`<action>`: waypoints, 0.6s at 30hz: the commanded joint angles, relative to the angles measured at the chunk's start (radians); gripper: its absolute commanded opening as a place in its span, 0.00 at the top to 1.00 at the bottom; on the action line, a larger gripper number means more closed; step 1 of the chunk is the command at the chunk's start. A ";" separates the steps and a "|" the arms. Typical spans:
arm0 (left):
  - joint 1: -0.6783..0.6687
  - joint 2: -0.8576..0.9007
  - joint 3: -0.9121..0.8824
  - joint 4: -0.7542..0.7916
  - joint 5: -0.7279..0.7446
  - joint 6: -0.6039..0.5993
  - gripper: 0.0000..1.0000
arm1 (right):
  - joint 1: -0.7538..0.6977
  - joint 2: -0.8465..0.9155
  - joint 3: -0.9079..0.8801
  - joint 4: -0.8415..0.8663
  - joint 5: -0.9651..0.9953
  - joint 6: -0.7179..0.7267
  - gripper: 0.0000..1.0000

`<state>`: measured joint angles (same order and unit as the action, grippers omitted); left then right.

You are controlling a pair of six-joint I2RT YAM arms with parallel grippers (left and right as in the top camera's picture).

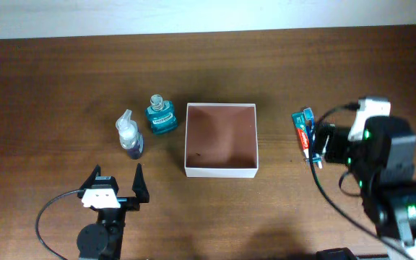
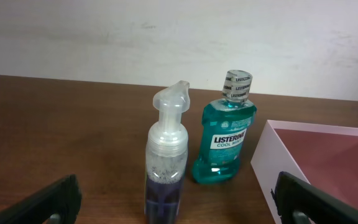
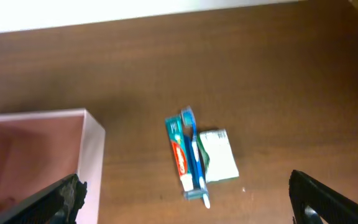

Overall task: Pack container
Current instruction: 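Move the right gripper over the Colgate toothpaste tube and grasp it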

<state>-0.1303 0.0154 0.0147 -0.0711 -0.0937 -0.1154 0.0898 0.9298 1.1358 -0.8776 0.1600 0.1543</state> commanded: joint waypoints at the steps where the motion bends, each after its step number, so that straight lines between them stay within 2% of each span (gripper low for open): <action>1: 0.005 -0.010 -0.006 0.000 -0.008 0.016 0.01 | 0.008 0.053 0.056 -0.026 -0.011 0.004 0.02; 4: 0.005 -0.010 -0.006 0.000 -0.008 0.016 0.01 | 0.008 0.085 0.056 -0.115 -0.027 0.004 0.02; 10: 0.005 -0.010 -0.006 0.000 -0.008 0.016 0.01 | 0.008 0.179 0.054 -0.141 -0.078 0.004 0.02; 18: 0.005 -0.010 -0.006 0.000 -0.008 0.016 0.00 | 0.008 0.404 0.054 -0.140 -0.082 0.004 0.27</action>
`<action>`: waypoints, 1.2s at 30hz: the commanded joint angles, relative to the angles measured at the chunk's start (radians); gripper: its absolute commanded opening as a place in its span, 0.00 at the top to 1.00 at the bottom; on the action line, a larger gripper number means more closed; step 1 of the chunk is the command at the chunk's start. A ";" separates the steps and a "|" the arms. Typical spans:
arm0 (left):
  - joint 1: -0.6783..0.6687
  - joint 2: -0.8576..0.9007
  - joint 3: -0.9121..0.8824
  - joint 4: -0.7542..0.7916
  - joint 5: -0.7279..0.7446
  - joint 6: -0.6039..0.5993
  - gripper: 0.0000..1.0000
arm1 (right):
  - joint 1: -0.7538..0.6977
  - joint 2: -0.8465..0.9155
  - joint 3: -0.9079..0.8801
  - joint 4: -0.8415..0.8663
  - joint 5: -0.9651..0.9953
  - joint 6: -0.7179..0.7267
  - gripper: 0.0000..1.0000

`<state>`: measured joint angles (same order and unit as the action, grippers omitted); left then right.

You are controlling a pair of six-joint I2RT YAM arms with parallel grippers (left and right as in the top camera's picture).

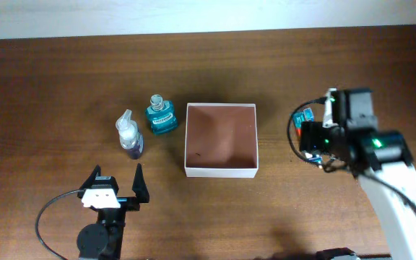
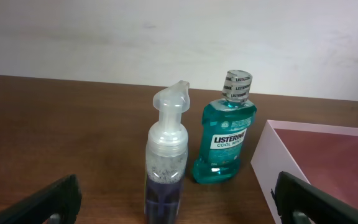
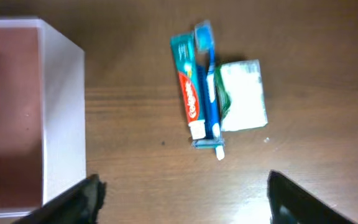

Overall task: Pack container
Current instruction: 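Move the right gripper over the Colgate toothpaste tube and grasp it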

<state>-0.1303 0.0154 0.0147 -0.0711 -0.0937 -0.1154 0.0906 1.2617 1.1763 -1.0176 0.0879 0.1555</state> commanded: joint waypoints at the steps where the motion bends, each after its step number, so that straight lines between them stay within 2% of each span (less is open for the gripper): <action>1: 0.005 -0.010 -0.006 0.000 -0.008 0.016 0.01 | 0.007 0.101 0.013 0.000 -0.010 0.003 0.30; 10: 0.005 -0.010 -0.006 0.000 -0.008 0.016 0.01 | 0.007 0.308 0.013 0.053 -0.032 -0.002 0.34; 15: 0.005 -0.010 -0.006 0.000 -0.008 0.016 0.01 | 0.007 0.376 0.013 0.105 -0.056 -0.099 0.34; 22: 0.005 -0.010 -0.006 0.000 -0.008 0.016 0.00 | -0.010 0.417 0.013 0.141 -0.051 -0.134 0.40; 28: 0.005 -0.010 -0.006 0.000 -0.008 0.016 0.01 | -0.028 0.436 0.012 0.167 -0.048 -0.188 0.40; 36: 0.005 -0.010 -0.006 0.000 -0.008 0.016 0.00 | -0.079 0.467 0.011 0.196 -0.051 -0.182 0.45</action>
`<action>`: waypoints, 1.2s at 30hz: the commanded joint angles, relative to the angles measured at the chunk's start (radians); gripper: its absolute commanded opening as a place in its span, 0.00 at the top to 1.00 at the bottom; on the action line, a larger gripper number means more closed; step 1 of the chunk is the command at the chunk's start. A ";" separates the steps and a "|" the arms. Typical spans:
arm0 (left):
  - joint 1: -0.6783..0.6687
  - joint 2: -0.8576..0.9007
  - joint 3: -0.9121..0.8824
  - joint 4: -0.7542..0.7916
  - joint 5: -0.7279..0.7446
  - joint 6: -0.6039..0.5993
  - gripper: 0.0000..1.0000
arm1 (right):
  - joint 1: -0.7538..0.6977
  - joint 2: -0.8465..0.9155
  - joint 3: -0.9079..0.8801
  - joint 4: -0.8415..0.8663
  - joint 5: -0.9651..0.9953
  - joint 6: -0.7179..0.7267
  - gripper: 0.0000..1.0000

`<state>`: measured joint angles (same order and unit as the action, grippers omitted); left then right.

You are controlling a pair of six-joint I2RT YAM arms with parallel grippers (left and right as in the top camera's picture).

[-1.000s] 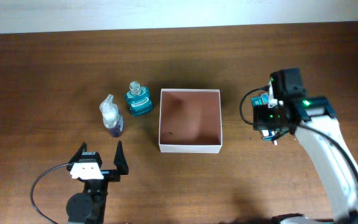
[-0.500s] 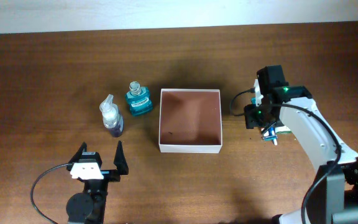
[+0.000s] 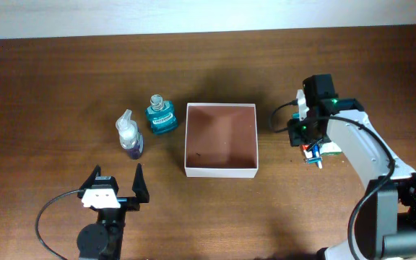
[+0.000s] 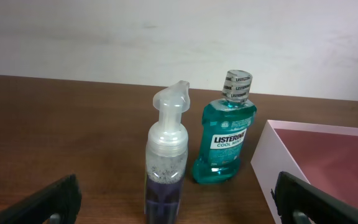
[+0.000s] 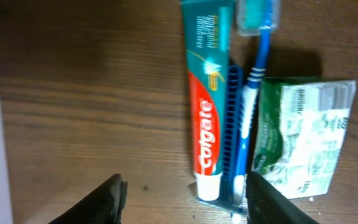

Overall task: Pack container
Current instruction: 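Move the right gripper over the Colgate toothpaste tube and grasp it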

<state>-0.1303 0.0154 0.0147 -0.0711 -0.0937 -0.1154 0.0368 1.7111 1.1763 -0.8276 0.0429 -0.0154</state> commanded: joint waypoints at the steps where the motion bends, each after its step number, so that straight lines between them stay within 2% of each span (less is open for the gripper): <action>1: 0.005 -0.010 -0.006 0.000 -0.008 0.016 0.01 | -0.031 0.020 0.011 0.010 -0.006 -0.012 0.48; 6: 0.005 -0.010 -0.006 0.000 -0.008 0.016 0.01 | -0.044 0.045 0.011 0.019 -0.017 -0.015 0.54; 12: 0.005 -0.010 -0.006 0.000 -0.008 0.016 0.01 | -0.044 0.085 0.011 0.027 -0.098 -0.085 0.60; 19: 0.005 -0.010 -0.006 0.000 -0.008 0.016 0.00 | -0.044 0.115 0.002 0.023 -0.029 -0.086 0.60; 36: 0.005 -0.010 -0.006 0.000 -0.008 0.016 0.01 | -0.044 0.164 0.000 0.086 -0.027 -0.112 0.59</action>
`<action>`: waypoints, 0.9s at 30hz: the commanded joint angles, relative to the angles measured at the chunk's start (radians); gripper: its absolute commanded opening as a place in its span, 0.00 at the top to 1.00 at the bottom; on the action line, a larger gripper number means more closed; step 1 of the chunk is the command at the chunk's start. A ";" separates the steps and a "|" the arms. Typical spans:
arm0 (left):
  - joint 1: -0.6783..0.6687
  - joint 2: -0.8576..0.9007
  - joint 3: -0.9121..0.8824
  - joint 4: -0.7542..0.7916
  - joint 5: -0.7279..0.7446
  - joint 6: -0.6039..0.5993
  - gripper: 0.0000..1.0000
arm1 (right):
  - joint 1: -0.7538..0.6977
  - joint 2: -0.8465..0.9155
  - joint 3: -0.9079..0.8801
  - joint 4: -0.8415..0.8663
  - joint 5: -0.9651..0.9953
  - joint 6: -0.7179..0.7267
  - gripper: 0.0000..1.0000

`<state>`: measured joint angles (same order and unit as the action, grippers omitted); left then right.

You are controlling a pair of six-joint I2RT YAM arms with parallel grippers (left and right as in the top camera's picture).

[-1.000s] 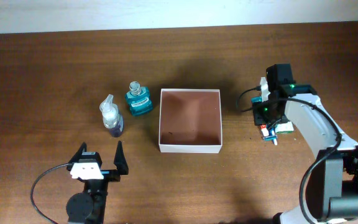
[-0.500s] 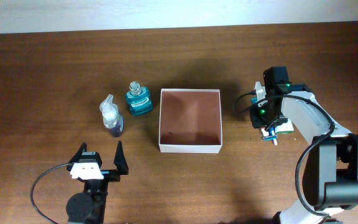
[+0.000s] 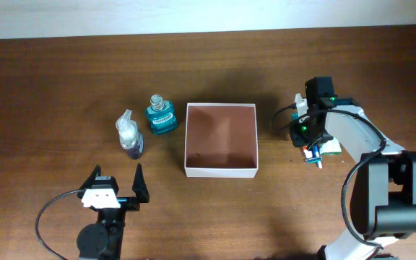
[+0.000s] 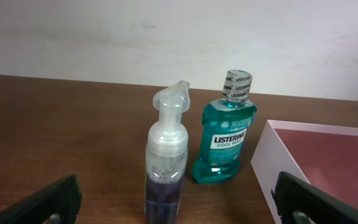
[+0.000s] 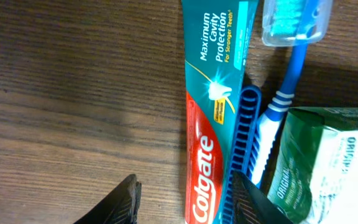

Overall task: Pack container
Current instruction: 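Move the right gripper over the Colgate toothpaste tube and grasp it, then lift the toothpaste tube with the right gripper and carry it over the pink box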

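An open white box (image 3: 220, 172) with a pink inside stands mid-table. Left of it are a foam pump bottle (image 3: 129, 136) (image 4: 166, 158) and a teal Listerine bottle (image 3: 161, 115) (image 4: 227, 134). Right of the box lie a Colgate toothpaste tube (image 5: 211, 106), a blue toothbrush (image 5: 283, 93) and a green packet (image 5: 328, 162), side by side. My right gripper (image 5: 188, 202) (image 3: 308, 134) hangs open just above them, its fingers either side of the tube's lower end. My left gripper (image 3: 115, 182) (image 4: 176, 205) rests open at the front left, facing the two bottles.
Dark wooden table (image 3: 49, 72) all round. A black cable (image 3: 49, 217) loops beside the left arm's base. The right arm (image 3: 367, 155) stretches from the front right corner toward the toiletries.
My right gripper has come lower over the toothpaste tube, which now fills more of the wrist view, with the fingers closer in around it. The left arm and all objects are unmoved.
My right gripper first stood open and back from the toiletries on the right. It was then above them looking down, then closer over the tube, and now just above it with fingers flanking it. The left gripper stayed open facing the bottles throughout.
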<state>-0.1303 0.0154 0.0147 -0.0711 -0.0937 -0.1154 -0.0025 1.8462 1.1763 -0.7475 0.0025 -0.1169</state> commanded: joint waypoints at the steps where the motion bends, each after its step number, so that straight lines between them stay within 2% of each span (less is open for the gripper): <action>1: 0.005 -0.010 -0.006 0.000 -0.008 0.016 0.01 | -0.005 0.037 0.000 0.008 0.013 -0.010 0.59; 7: 0.005 -0.010 -0.006 0.000 -0.008 0.016 0.01 | -0.005 0.090 0.000 0.004 0.013 -0.010 0.60; 14: 0.005 -0.010 -0.006 0.000 -0.008 0.016 0.01 | -0.005 0.091 0.000 -0.003 0.013 -0.006 0.79; 20: 0.005 -0.010 -0.006 0.000 -0.008 0.016 0.01 | -0.004 0.090 0.016 -0.041 0.009 0.002 0.87; 23: 0.005 -0.010 -0.006 0.000 -0.008 0.016 0.01 | -0.005 0.089 0.061 -0.096 0.009 0.026 0.95; 27: 0.005 -0.010 -0.006 0.000 -0.008 0.016 0.01 | -0.004 0.084 0.183 -0.206 -0.006 0.076 0.96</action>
<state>-0.1303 0.0154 0.0147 -0.0711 -0.0937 -0.1154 -0.0025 1.9274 1.2675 -0.9276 0.0090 -0.0864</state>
